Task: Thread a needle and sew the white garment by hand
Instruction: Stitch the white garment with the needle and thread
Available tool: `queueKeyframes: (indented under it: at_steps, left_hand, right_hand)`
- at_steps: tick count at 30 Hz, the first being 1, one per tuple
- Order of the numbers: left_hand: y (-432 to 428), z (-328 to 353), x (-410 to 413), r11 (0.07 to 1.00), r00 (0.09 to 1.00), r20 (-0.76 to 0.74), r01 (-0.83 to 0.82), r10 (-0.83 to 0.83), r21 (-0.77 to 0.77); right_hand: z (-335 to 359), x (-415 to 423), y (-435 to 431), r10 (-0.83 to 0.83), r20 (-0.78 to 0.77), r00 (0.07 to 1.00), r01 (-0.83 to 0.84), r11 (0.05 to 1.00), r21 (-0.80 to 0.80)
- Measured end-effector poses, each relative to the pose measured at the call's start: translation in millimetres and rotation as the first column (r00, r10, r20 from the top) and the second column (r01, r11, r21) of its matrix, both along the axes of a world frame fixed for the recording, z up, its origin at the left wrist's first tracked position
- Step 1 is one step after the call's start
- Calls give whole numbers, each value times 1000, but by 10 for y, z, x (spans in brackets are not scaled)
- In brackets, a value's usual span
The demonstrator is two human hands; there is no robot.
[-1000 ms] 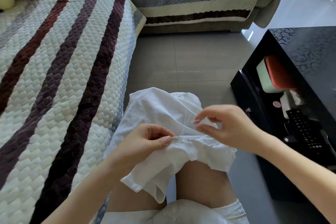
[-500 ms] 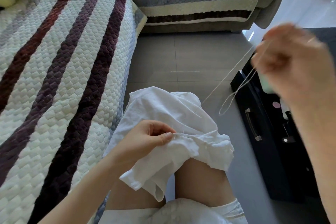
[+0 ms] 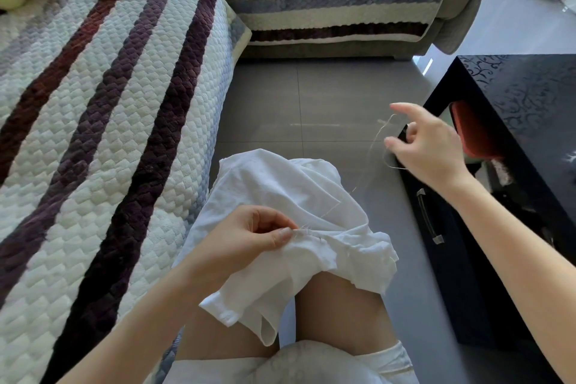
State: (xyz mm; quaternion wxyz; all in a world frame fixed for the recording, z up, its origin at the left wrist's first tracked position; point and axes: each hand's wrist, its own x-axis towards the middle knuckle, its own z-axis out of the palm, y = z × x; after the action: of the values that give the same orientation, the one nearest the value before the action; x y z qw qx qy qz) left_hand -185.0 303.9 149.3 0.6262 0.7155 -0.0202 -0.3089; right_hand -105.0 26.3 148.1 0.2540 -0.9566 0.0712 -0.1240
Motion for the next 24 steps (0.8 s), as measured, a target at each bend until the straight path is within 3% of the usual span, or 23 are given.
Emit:
queueKeyframes:
  at_steps: [3,5,9,12,14,16,19,24]
  left_hand:
    - [-15,20,4,1000,1000,-4,-2,2,-7]
    - [-23,34,-2,1000,1000,0,3,-3,-22]
    - [-43,41,-15,1000,1000,21,6,-6,-11]
    - [-55,50,-19,1000,999,31,9,-9,1]
    - [-62,60,-24,1000,999,31,13,-13,1]
    - [-68,67,-24,1000,999,31,16,-16,1]
    - [-79,79,-19,1000,999,42,21,-21,6]
    - [-74,86,-24,1000,999,49,22,-22,7]
  right_hand:
    - [-7,-205,139,333,116,936,-279,900,-335]
    - [0,-265,143,474,39,880,-412,801,-433]
    - [198,-344,122,437,-188,880,-469,862,-191]
    - [304,-376,119,477,-177,861,-479,877,32]
    - [349,-438,178,559,-167,812,-518,822,235]
    - [293,-527,301,632,-185,752,-589,771,241]
    - [136,-628,514,655,-241,716,-655,750,94]
    - [58,-558,566,644,-307,701,-627,761,167]
